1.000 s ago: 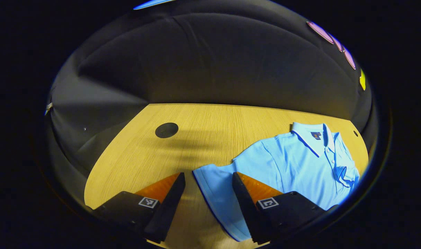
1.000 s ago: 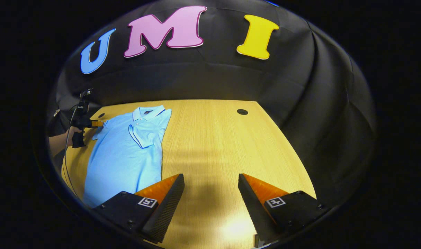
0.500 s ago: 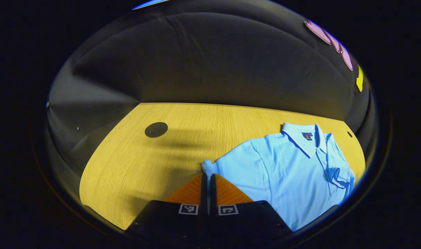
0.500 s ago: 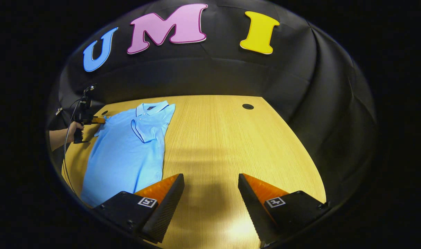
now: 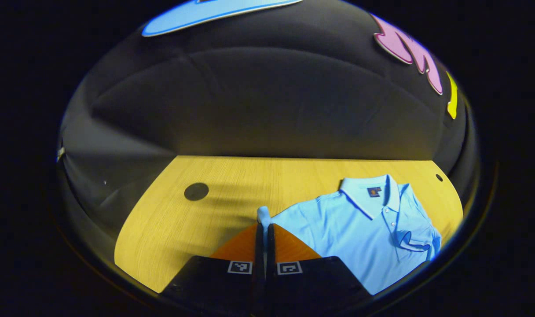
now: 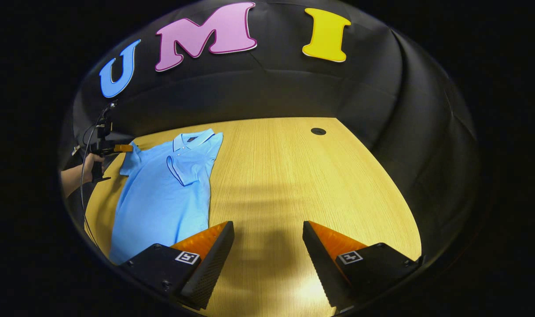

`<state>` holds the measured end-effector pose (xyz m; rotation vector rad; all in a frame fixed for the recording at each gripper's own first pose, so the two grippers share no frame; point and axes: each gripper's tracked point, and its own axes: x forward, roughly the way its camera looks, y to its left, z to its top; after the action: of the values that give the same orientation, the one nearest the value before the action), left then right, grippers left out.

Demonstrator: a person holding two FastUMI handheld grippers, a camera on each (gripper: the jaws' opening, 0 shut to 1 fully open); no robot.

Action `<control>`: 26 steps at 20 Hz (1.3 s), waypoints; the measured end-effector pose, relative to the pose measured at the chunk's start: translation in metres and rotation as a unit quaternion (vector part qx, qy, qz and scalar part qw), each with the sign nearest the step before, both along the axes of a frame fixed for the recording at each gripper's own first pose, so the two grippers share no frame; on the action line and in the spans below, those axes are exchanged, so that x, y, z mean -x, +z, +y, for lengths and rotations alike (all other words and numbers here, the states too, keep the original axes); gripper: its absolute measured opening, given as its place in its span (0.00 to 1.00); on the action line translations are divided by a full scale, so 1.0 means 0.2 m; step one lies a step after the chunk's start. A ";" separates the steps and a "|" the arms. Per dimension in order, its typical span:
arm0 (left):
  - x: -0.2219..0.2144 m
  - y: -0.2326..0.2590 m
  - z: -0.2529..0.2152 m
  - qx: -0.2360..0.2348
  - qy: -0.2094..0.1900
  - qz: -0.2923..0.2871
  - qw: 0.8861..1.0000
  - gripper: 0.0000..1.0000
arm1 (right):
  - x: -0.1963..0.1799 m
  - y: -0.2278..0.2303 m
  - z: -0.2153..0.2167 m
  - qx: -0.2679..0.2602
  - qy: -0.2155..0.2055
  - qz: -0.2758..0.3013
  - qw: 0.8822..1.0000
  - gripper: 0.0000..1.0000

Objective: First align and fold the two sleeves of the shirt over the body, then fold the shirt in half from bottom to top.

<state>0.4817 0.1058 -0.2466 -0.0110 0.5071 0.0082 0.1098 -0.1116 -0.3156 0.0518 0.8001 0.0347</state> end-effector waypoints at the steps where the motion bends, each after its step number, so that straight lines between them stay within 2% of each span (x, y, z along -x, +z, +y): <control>1: 0.00 0.04 -0.04 -0.007 -0.009 -0.004 1.000 0.06 | 0.00 0.01 0.00 -0.003 -0.001 0.001 1.000 0.98; 7: 0.07 0.19 -0.45 0.023 -0.051 -0.014 0.998 0.06 | -0.01 0.03 0.04 0.004 0.009 0.018 1.000 0.98; 13: 0.14 0.21 -0.86 0.083 -0.072 -0.006 0.994 0.07 | -0.06 0.11 0.13 -0.030 0.023 0.013 0.999 0.99; 16: 0.22 0.16 -1.09 0.144 -0.083 0.020 0.986 0.11 | -0.05 0.13 0.12 -0.026 0.030 0.018 0.999 0.99; 17: 0.26 0.14 -1.15 0.169 -0.086 0.033 0.981 0.17 | -0.03 0.13 0.12 -0.021 0.034 0.019 0.999 0.99; 18: 0.31 0.12 -1.21 0.187 -0.092 0.044 0.977 0.14 | -0.01 0.14 0.11 -0.019 0.037 0.022 0.999 0.99; 19: 0.35 0.10 -1.24 0.195 -0.096 0.052 0.975 0.31 | 0.00 0.15 0.11 -0.019 0.036 0.023 0.999 0.99; 20: 0.40 0.10 -1.25 0.192 -0.102 0.055 0.975 0.41 | 0.02 0.16 0.12 -0.022 0.032 0.023 0.999 0.99; 22: 0.48 0.13 -1.23 0.166 -0.112 0.044 0.979 0.72 | 0.05 0.18 0.16 -0.028 0.028 0.020 0.999 0.99; 23: 0.53 0.15 -1.20 0.150 -0.113 0.037 0.982 0.94 | 0.07 0.19 0.18 -0.027 0.030 0.019 0.999 1.00; 24: 0.60 0.17 -1.15 0.133 -0.113 0.027 0.984 0.96 | 0.09 0.20 0.20 -0.025 0.032 0.018 0.999 1.00; 25: 0.65 0.20 -1.12 0.122 -0.113 0.017 0.986 0.92 | 0.12 0.21 0.22 -0.025 0.033 0.017 0.999 1.00; 26: 0.72 0.25 -1.08 0.110 -0.116 0.007 0.987 0.97 | 0.15 0.21 0.25 -0.027 0.035 0.017 0.999 1.00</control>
<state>0.3376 -0.1104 -0.1972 -0.1691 0.5191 -0.2755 0.0801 -0.0606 -0.2727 0.0761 0.8353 0.1225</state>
